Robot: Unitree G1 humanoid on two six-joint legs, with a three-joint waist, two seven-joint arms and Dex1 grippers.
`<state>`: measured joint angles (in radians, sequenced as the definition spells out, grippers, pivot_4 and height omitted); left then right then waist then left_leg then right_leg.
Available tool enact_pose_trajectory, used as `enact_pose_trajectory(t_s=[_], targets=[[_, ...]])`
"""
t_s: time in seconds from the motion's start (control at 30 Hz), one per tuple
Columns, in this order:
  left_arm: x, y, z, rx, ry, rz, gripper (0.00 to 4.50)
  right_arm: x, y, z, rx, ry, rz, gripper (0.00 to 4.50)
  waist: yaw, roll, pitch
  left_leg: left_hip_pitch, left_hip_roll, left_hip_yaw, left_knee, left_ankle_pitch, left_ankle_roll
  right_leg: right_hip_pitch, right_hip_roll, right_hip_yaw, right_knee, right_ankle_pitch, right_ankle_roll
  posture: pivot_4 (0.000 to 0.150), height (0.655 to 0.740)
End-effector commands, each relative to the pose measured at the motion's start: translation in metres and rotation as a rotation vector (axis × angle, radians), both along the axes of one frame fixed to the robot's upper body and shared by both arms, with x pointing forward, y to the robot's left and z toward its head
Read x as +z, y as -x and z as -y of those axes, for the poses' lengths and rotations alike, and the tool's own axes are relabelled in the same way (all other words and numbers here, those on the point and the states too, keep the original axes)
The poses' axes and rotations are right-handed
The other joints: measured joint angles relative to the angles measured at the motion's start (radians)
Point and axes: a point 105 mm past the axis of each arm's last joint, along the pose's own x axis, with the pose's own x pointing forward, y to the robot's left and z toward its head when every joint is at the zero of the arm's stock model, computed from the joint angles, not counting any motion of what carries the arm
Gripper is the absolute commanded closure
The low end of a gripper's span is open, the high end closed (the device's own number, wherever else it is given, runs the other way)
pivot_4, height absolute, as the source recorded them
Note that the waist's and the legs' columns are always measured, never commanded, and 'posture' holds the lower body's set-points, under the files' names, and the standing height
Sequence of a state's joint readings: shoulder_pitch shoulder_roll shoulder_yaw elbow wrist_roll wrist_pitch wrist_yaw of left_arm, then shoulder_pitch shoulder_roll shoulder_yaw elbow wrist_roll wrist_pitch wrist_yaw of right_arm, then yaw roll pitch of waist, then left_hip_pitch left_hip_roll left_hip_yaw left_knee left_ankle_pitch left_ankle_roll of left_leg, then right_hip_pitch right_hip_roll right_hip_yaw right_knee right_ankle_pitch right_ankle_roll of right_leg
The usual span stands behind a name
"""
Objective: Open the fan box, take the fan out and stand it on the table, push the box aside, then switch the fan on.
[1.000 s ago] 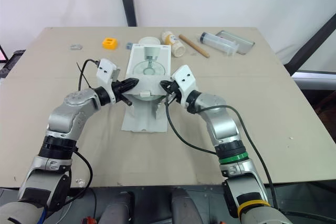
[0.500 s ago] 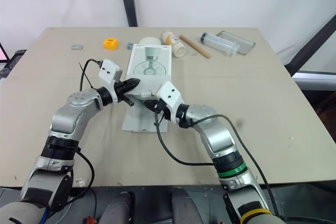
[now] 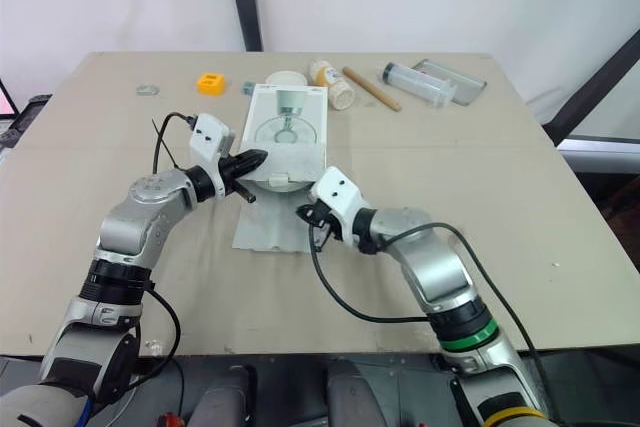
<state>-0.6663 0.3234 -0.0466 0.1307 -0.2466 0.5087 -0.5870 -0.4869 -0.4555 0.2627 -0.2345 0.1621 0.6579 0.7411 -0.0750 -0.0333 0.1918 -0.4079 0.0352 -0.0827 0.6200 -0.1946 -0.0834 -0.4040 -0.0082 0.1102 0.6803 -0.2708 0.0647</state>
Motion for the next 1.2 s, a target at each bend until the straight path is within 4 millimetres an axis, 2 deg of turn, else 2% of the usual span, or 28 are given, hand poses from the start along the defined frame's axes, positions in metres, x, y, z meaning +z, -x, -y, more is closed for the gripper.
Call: enact_pose_trajectory(t_s=[0.03, 0.13, 0.27, 0.47, 0.63, 0.77, 1.2], targets=[[-0.011, 0.001, 0.002, -0.009, -0.015, -0.043, 4.5, 0.012, 0.005, 0.01, -0.014, 0.018, 0.044, 4.47, 0.0, 0.0, 0.0, 0.0, 0.0, 0.0, 0.0, 0.0, 0.0, 0.0, 0.0, 0.0, 0.0, 0.0, 0.0, 0.15, 0.74], [-0.011, 0.001, 0.003, -0.011, -0.016, -0.043, 4.5, 0.009, 0.001, 0.021, -0.064, 0.038, 0.041, 4.47, 0.0, 0.0, 0.0, 0.0, 0.0, 0.0, 0.0, 0.0, 0.0, 0.0, 0.0, 0.0, 0.0, -0.001, 0.001, 0.15, 0.74], [-0.011, 0.001, 0.003, -0.013, -0.016, -0.043, 4.5, 0.004, -0.015, 0.049, -0.169, 0.107, 0.084, 4.47, 0.001, 0.0, 0.0, 0.0, 0.0, 0.0, 0.0, 0.0, 0.0, 0.0, 0.0, 0.0, 0.0, -0.001, 0.001, 0.15, 0.74], [-0.011, 0.002, 0.001, -0.013, -0.021, -0.04, 4.5, 0.011, -0.031, 0.061, -0.258, 0.065, 0.145, 4.47, 0.001, 0.0, 0.0, 0.0, 0.0, 0.0, 0.0, 0.0, 0.0, 0.0, 0.0, 0.0, 0.0, -0.001, 0.001, 0.15, 0.74], [-0.011, 0.003, -0.001, -0.01, -0.024, -0.039, 4.5, 0.015, -0.037, 0.059, -0.277, 0.018, 0.173, 4.47, 0.0, 0.0, 0.0, 0.0, 0.0, 0.0, 0.0, 0.0, 0.0, 0.0, 0.0, 0.0, 0.0, -0.001, 0.001, 0.15, 0.74], [-0.01, 0.004, 0.001, -0.012, -0.022, -0.037, 4.5, 0.015, -0.041, 0.046, -0.257, -0.023, 0.167, 4.47, 0.0, 0.0, 0.0, 0.0, 0.0, 0.0, 0.0, 0.0, 0.0, 0.0, 0.0, 0.0, 0.0, 0.0, 0.0, 0.15, 0.74], [-0.01, 0.006, 0.006, -0.03, -0.02, -0.041, 4.5, 0.017, -0.053, 0.028, -0.231, -0.065, 0.209, 4.47, 0.0, 0.0, 0.0, 0.0, 0.0, 0.0, 0.0, 0.0, 0.0, 0.0, 0.0, 0.0, 0.0, 0.001, -0.002, 0.15, 0.74]])
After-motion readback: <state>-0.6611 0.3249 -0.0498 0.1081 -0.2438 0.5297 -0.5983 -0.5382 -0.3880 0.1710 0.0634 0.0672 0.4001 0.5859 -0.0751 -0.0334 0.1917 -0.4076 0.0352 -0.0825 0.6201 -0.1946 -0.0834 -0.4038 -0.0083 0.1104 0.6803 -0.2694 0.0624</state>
